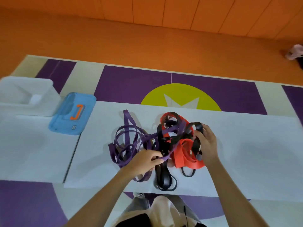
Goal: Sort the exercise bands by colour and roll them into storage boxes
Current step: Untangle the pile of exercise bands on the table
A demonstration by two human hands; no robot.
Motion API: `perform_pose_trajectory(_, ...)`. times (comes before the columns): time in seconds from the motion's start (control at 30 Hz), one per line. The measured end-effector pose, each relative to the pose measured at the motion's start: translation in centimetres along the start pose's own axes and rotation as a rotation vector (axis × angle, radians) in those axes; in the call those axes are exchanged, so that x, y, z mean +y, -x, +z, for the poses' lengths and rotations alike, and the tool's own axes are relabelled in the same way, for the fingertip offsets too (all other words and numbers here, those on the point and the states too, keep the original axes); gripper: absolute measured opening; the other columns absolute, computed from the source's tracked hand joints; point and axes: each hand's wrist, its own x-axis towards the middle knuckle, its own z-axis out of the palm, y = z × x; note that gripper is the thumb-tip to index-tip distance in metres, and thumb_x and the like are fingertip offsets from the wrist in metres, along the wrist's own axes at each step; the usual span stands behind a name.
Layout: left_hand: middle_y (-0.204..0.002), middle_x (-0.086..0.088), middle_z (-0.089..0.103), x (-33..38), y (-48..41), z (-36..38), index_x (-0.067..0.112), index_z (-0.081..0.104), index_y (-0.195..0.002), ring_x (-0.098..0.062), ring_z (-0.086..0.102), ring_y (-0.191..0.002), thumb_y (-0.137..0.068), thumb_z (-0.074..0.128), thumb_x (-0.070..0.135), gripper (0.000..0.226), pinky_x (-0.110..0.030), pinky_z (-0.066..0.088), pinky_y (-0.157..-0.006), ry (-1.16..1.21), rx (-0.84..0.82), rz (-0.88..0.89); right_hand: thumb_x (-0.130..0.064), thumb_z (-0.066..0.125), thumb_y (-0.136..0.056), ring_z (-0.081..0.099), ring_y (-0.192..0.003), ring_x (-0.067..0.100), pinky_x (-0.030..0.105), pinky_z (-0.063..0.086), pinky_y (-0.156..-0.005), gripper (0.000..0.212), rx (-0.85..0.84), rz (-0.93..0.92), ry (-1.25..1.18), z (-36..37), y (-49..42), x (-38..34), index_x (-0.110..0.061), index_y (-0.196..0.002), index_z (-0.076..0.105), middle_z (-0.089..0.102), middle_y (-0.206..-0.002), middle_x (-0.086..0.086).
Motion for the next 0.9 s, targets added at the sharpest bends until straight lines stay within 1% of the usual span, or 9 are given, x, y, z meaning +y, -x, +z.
perform_pose_trajectory(0.1, -0.080, 0.005, 0.065, -1.4, 1.2, -1.8, 0.024, 0.071, -0.092, -0.012, 0.061, -0.072, -0.103, 0.061, 0.044, 0.024, -0.035, 0.049, -0.075, -0.054, -0.184, 0.027, -0.007, 0.061, -0.095, 0.060, -0.076, 0.016, 0.029, 0.050, -0.075, 0.012, 0.130, 0.053, -0.120, -1.0, -1.5, -0.3, -0.014, -0.103, 0.066, 0.064, -0.083, 0.005)
perform_pose_trajectory(0.23, -0.065, 0.005, 0.042, -2.1, 3.1, -4.0, 0.009, 0.054, -0.078, -0.008, 0.039, -0.058, -0.105, 0.060, 0.033, 0.037, -0.023, 0.033, -0.063, 0.073, -0.189, -0.042, -0.010, 0.061, -0.095, 0.057, -0.073, 0.018, 0.033, 0.047, -0.076, 0.009, 0.204, 0.056, -0.148, -3.4, -3.8, -0.2, -0.016, -0.098, 0.067, 0.059, -0.076, 0.004)
perform_pose_trajectory(0.33, -0.064, 0.006, 0.045, -2.9, 3.6, -5.3, 0.008, 0.057, -0.079, -0.006, 0.042, -0.061, -0.104, 0.063, 0.028, 0.032, -0.021, 0.034, -0.063, 0.174, -0.051, -0.161, -0.011, 0.062, -0.094, 0.060, -0.072, 0.017, 0.034, 0.048, -0.079, 0.009, 0.230, 0.078, -0.099, -5.1, -5.0, 0.1, -0.015, -0.099, 0.068, 0.061, -0.077, 0.006)
perform_pose_trajectory(0.43, -0.073, -0.003, 0.065, -3.8, 3.5, -6.2, 0.019, 0.064, -0.077, -0.014, 0.057, -0.068, -0.099, 0.067, 0.037, 0.029, -0.032, 0.043, -0.071, 0.317, 0.110, -0.249, -0.015, 0.066, -0.093, 0.061, -0.076, 0.021, 0.037, 0.049, -0.080, 0.009, 0.196, 0.100, 0.015, -6.4, -6.0, 1.1, -0.017, -0.101, 0.070, 0.065, -0.078, 0.006)
perform_pose_trajectory(0.53, -0.078, -0.016, 0.065, -3.3, 3.1, -6.9, 0.002, 0.065, -0.083, -0.011, 0.056, -0.066, -0.094, 0.073, 0.052, 0.052, -0.026, 0.042, -0.070, 0.390, 0.350, -0.293, -0.012, 0.066, -0.096, 0.061, -0.077, 0.021, 0.035, 0.049, -0.077, 0.010, 0.078, 0.111, 0.200, -7.1, -6.3, 1.3, -0.015, -0.105, 0.070, 0.066, -0.078, 0.005)
perform_pose_trajectory(0.67, -0.072, -0.010, 0.061, -3.3, 2.7, -8.1, -0.004, 0.052, -0.075, -0.015, 0.063, -0.070, -0.097, 0.073, 0.018, 0.038, -0.028, 0.049, -0.076, 0.827, 0.698, -0.259, -0.011, 0.071, -0.096, 0.063, -0.071, 0.010, 0.018, 0.051, -0.069, 0.020, -0.028, 0.089, 0.327, -8.1, -6.9, 1.6, -0.017, -0.115, 0.071, 0.067, -0.083, 0.009)
perform_pose_trajectory(0.77, -0.070, -0.008, 0.054, -4.5, 2.8, -9.1, 0.012, 0.045, -0.068, -0.020, 0.056, -0.066, -0.098, 0.064, -0.001, 0.037, -0.032, 0.051, -0.081, 1.184, 0.783, -0.165, -0.012, 0.074, -0.094, 0.065, -0.076, 0.027, 0.033, 0.051, -0.077, 0.023, -0.078, 0.084, 0.374, -8.5, -7.7, 2.1, -0.023, -0.114, 0.073, 0.069, -0.085, 0.022)
perform_pose_trajectory(0.83, -0.065, -0.005, 0.052, -5.0, 2.8, -9.4, 0.016, 0.045, -0.065, -0.020, 0.049, -0.061, -0.099, 0.059, -0.005, 0.042, -0.031, 0.048, -0.075, 1.255, 0.816, -0.122, -0.017, 0.074, -0.093, 0.070, -0.087, 0.031, 0.036, 0.051, -0.081, 0.019, -0.073, 0.105, 0.438, -8.5, -8.4, 3.0, -0.027, -0.110, 0.073, 0.073, -0.086, 0.012)
perform_pose_trajectory(0.9, -0.066, -0.004, 0.055, -5.4, 2.8, -9.4, 0.016, 0.049, -0.067, -0.020, 0.053, -0.064, -0.099, 0.059, -0.002, 0.038, -0.032, 0.049, -0.077, 1.269, 0.882, -0.142, -0.024, 0.075, -0.093, 0.066, -0.110, 0.031, 0.040, 0.051, -0.092, 0.026, -0.047, 0.089, 0.610, -8.2, -8.7, 3.9, -0.027, -0.117, 0.070, 0.072, -0.104, 0.002)
